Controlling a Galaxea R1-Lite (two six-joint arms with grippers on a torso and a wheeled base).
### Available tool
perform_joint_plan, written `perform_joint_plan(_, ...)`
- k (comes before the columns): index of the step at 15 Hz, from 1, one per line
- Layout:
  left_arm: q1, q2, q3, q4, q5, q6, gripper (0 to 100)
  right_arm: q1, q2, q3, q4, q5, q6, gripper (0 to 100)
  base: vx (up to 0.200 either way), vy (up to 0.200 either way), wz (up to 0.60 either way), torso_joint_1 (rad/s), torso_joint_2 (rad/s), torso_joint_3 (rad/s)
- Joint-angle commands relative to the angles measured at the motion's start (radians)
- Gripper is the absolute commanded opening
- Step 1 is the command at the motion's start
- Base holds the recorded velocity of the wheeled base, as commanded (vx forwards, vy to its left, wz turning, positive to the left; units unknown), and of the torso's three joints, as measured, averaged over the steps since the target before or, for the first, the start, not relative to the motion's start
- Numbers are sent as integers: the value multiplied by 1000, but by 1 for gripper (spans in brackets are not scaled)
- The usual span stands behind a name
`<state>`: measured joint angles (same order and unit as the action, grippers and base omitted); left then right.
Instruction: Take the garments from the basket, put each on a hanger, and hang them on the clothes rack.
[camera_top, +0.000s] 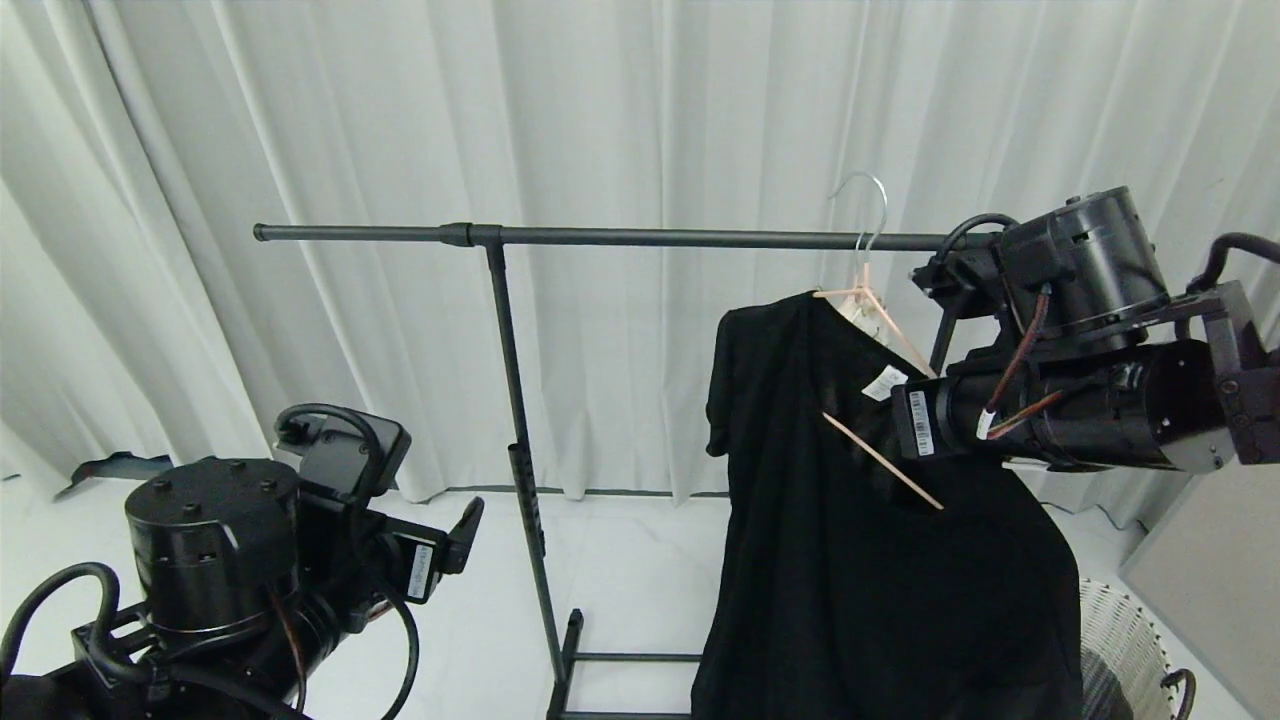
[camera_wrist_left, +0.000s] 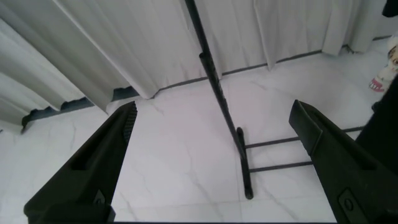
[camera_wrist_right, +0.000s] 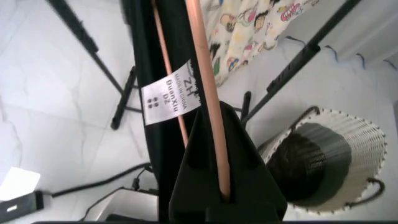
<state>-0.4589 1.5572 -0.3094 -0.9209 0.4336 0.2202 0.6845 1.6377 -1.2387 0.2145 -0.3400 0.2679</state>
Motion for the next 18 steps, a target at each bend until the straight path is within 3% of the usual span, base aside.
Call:
perform_joint_plan(1, -7, 3, -1, 0, 0, 1, 100, 0, 25, -27, 2, 1, -2, 0, 200, 0, 0, 2, -2, 2)
perform_joint_plan(15, -17, 18, -25, -1, 0, 2, 100, 23, 176, -169, 5, 3, -1, 0, 200, 0, 0, 4, 4, 1)
perform_joint_plan(18, -17, 20, -30, -1, 0, 1, 100, 21, 211, -174, 5, 3, 1, 0, 0, 0, 0, 0, 0, 0)
